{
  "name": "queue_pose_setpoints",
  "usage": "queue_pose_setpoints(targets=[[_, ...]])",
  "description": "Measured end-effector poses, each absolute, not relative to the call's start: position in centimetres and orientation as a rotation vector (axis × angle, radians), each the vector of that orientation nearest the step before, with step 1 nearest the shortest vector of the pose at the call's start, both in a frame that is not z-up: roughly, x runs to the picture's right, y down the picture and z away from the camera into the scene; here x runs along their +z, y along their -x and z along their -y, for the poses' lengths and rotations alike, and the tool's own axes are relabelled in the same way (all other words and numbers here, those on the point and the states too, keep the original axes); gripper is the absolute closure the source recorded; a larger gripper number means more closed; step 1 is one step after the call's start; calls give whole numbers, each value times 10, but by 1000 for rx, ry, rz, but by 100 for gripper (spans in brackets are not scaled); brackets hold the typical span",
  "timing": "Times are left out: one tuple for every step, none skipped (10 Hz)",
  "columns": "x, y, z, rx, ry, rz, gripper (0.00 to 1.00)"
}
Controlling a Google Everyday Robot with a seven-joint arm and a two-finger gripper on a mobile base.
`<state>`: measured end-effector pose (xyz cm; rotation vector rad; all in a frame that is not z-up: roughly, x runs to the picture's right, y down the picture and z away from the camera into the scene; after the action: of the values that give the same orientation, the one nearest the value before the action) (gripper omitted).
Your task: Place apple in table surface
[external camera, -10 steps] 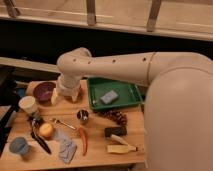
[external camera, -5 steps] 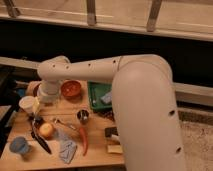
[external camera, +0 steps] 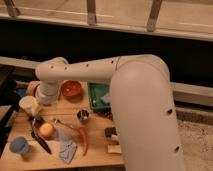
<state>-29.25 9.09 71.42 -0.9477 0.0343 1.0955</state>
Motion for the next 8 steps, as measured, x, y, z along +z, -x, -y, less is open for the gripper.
queue_pose_setpoints(targets=[[717, 296, -95, 1092, 948, -61, 34], [726, 298, -105, 1092, 955, -95, 34], [739, 293, -114, 1099, 961, -135, 34], [748, 292, -122, 1103, 971, -160, 34], [757, 291, -134, 1104, 987, -193, 34], [765, 288, -144, 1112, 1006, -225, 34], [771, 285, -151, 1122, 1022, -248, 34], [775, 287, -160, 1122, 1042, -266, 34]])
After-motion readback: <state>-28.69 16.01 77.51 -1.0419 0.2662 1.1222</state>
